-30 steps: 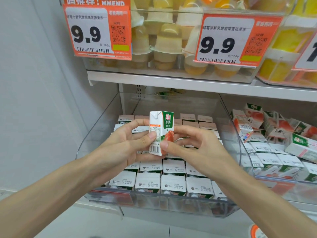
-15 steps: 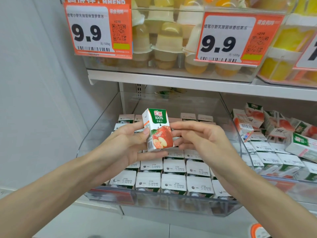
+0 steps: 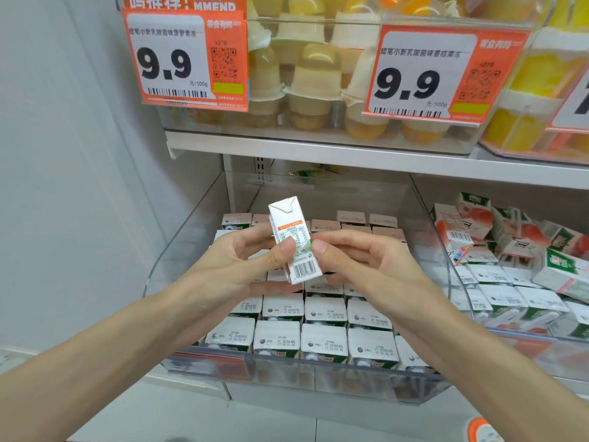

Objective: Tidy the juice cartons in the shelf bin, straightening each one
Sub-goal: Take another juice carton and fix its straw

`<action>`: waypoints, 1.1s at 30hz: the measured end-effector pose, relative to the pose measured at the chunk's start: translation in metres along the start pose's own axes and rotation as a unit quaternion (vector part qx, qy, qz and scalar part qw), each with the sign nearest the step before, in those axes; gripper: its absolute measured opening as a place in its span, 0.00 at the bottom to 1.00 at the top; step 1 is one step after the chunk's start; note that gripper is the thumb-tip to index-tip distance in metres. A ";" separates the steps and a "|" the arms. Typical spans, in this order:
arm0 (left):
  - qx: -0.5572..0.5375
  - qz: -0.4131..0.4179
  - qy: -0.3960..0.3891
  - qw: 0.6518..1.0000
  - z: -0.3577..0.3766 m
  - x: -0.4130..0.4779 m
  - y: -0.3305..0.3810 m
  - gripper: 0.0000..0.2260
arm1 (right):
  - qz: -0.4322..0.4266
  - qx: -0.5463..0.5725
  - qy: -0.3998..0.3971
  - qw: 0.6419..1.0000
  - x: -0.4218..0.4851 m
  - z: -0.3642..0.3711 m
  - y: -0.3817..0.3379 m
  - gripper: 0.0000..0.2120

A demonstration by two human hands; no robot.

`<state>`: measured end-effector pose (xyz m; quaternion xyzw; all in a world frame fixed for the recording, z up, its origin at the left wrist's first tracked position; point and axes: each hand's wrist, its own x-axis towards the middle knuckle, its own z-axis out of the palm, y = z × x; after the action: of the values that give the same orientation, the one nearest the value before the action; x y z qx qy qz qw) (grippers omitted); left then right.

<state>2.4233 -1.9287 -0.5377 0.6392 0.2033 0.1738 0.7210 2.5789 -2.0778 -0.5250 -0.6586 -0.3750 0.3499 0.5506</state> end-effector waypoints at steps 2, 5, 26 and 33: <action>0.006 0.006 -0.003 1.000 0.000 0.000 0.000 0.19 | 0.001 0.003 -0.001 1.000 0.000 0.000 0.000 0.13; 0.013 0.007 -0.008 1.000 0.001 0.001 0.000 0.19 | -0.001 0.000 0.014 1.000 -0.001 0.001 0.001 0.14; 0.045 -0.024 -0.022 0.998 0.004 0.002 -0.002 0.16 | -0.029 -0.089 0.006 0.996 -0.002 -0.013 0.005 0.08; 0.041 -0.025 -0.022 0.999 0.009 0.010 -0.005 0.15 | -0.034 -0.135 0.018 0.990 0.002 -0.014 0.001 0.11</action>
<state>2.4358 -1.9316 -0.5422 0.6665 0.2107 0.1333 0.7026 2.5917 -2.0826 -0.5244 -0.7199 -0.4309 0.2656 0.4748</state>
